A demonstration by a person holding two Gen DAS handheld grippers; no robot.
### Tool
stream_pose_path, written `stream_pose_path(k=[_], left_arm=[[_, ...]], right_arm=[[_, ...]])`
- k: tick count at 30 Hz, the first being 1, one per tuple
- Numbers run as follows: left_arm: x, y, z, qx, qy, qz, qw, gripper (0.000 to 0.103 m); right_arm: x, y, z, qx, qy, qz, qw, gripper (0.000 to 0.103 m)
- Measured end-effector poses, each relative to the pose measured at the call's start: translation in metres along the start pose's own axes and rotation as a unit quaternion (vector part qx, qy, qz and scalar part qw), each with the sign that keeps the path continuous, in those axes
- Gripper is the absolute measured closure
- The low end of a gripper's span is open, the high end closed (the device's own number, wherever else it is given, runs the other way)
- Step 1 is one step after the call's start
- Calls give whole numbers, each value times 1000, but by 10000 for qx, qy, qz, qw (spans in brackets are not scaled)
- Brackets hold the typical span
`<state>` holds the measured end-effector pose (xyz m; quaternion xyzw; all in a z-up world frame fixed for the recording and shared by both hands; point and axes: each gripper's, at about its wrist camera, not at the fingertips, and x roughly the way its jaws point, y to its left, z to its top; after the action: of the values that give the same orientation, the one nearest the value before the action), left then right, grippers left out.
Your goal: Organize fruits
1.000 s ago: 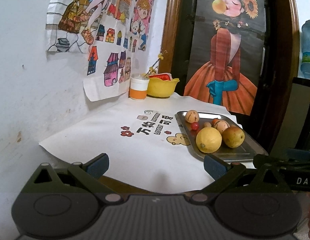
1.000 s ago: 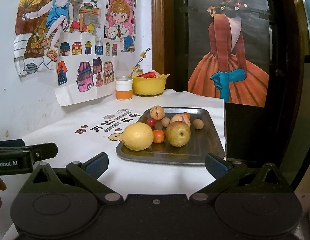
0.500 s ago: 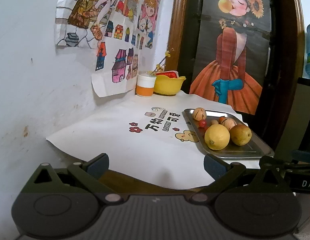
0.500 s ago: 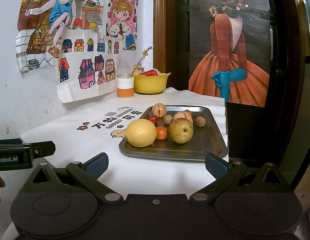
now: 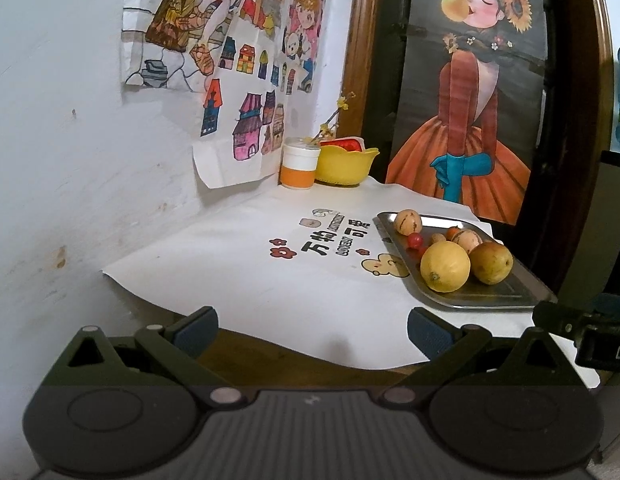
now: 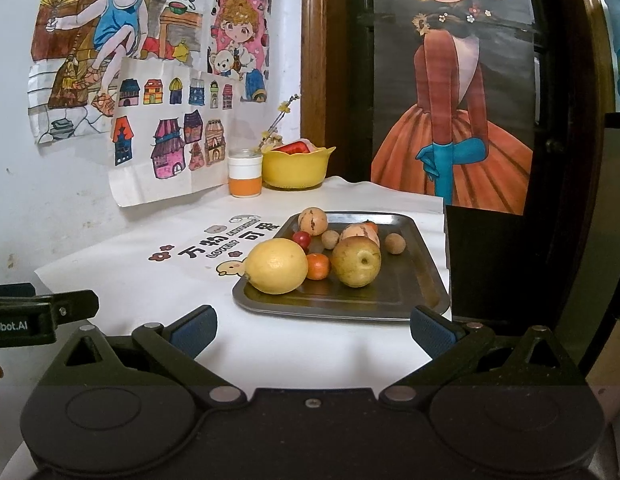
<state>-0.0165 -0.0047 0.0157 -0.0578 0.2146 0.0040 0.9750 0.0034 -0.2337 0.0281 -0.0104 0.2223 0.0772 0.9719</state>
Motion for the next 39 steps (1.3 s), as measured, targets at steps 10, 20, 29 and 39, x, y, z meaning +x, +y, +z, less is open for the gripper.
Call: stream_pose_path(k=[10,20,29,39], left_arm=[[0,2,0,-4,8,6,10000,0],[1,3,-1,14,-20,18,10000,0],[-2,0,0,76,-62,110,9999,0],[-5,-3,-1,120,-134,96,9998,0]], right_arm=[[0,1,0,-6,-4,-4,10000,1],[1,-2,-1,1,19,-12,10000,1],[1,-2,-2,-3,31,-9,10000,1],[2,-2,-3,-8,42,-4,10000,1]])
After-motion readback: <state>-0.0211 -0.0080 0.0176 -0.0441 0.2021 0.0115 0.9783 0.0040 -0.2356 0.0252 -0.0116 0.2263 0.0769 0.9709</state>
